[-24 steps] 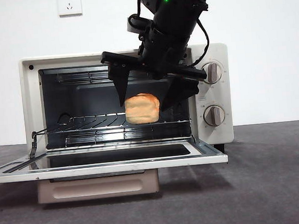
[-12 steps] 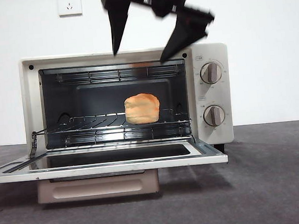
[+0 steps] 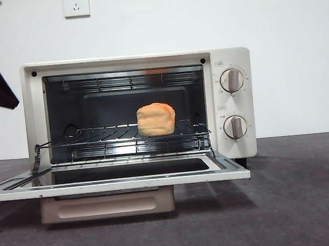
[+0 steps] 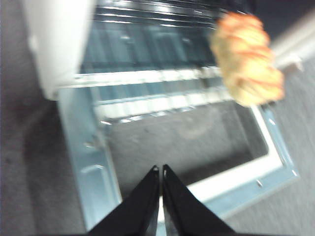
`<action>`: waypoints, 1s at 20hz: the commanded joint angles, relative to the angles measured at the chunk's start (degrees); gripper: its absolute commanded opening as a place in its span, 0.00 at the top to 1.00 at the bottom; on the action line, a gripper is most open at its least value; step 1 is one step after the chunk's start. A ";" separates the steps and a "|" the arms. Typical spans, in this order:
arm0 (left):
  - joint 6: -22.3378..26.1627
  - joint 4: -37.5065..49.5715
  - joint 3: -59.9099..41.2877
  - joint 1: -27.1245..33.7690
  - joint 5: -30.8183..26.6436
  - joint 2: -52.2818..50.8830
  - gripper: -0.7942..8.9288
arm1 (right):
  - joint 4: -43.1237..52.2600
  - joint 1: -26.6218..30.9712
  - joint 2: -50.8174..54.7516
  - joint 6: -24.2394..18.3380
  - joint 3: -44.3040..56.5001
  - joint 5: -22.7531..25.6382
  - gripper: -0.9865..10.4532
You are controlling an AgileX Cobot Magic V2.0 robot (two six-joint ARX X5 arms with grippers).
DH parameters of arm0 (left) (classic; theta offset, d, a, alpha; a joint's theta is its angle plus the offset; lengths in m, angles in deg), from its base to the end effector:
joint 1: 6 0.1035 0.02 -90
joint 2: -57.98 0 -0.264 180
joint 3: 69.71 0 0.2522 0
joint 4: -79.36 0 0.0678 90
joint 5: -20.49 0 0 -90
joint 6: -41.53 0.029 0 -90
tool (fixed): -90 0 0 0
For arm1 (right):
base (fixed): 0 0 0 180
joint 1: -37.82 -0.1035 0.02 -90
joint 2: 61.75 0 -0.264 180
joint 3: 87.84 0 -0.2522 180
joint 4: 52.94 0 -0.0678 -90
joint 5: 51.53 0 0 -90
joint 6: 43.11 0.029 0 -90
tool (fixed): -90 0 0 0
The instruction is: The left arm flap open the oven, the right arm pick bread and place it into oven, the left arm flap close the oven
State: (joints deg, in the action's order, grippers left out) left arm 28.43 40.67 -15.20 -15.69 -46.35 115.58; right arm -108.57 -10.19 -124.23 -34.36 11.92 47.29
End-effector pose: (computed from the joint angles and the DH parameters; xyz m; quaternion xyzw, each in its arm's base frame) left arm 0.1960 -0.0450 0.2499 -0.1438 0.3819 -0.2221 0.8855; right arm 0.1467 0.1563 0.3553 -0.0860 0.3088 0.2945 0.9003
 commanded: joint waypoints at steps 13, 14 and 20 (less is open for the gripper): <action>5.55 2.80 0.42 12.35 4.94 18.47 0.90 | 0.15 -0.57 9.40 -0.81 7.34 0.17 0.53; 5.55 3.39 0.42 12.35 4.94 19.85 0.90 | 0.15 -0.57 9.40 -0.70 7.34 0.17 0.53; 6.38 4.02 0.42 12.31 7.13 26.71 0.90 | 0.26 -0.57 9.40 -0.55 7.34 0.22 0.53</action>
State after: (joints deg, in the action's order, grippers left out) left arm 33.59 44.38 -15.20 -3.49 -39.55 141.50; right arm -108.83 -10.19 -114.39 -34.77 19.64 47.32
